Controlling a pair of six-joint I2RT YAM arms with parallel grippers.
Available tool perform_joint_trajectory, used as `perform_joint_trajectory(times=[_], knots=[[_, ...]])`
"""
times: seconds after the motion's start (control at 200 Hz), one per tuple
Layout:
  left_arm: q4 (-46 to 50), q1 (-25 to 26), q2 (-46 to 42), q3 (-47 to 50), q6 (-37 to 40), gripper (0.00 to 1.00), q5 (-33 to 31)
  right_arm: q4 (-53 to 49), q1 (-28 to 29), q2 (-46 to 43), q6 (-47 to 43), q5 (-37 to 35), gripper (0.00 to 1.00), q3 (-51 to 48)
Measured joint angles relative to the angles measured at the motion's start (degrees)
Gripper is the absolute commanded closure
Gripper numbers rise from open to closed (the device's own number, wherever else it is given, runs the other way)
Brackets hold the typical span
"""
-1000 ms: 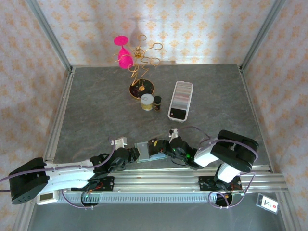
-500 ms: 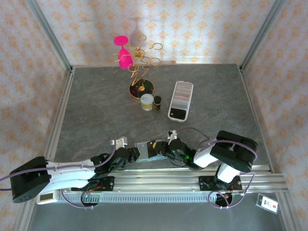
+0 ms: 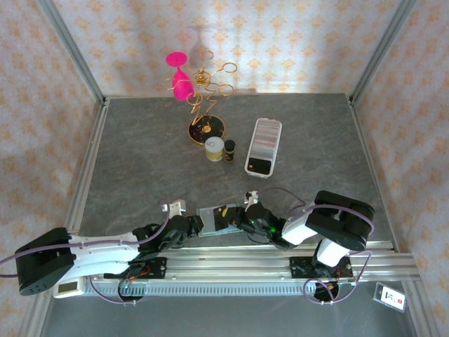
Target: Put the credit cards into the card holder
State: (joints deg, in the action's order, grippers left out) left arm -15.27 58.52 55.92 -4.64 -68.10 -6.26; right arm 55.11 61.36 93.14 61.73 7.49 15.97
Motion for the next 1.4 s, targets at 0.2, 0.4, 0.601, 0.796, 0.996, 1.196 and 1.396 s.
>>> perform_joint_trajectory(times=[0.2,0.4,0.601,0.796,0.996,1.196,1.396], knots=[[-0.1,0.0,0.1,0.0,0.0,0.76,0.0,0.4,0.0,0.6,0.2,-0.1,1.0,0.0],[-0.4,0.0,0.5,0.0,0.0,0.76,0.0,-2.2,0.2,-1.6,-1.7,-2.0,1.0,0.0],[-0.9,0.0,1.0,0.0,0.0,0.76,0.0,-5.1,0.3,-3.5,-4.5,-4.0,1.0,0.0],[-1.2,0.0,1.2,0.0,0.0,0.77,0.0,-4.2,0.3,-2.5,-4.9,-3.8,1.0,0.0],[-1.3,0.0,1.2,0.0,0.0,0.77,0.0,-1.1,0.3,0.1,-4.7,-3.0,1.0,0.0],[-1.3,0.0,1.2,0.0,0.0,0.78,0.0,-0.6,0.4,0.8,-4.3,-2.7,1.0,0.4],[-1.3,0.0,1.2,0.0,0.0,0.78,0.0,-0.6,0.6,0.9,-3.9,-2.6,1.0,0.7]])
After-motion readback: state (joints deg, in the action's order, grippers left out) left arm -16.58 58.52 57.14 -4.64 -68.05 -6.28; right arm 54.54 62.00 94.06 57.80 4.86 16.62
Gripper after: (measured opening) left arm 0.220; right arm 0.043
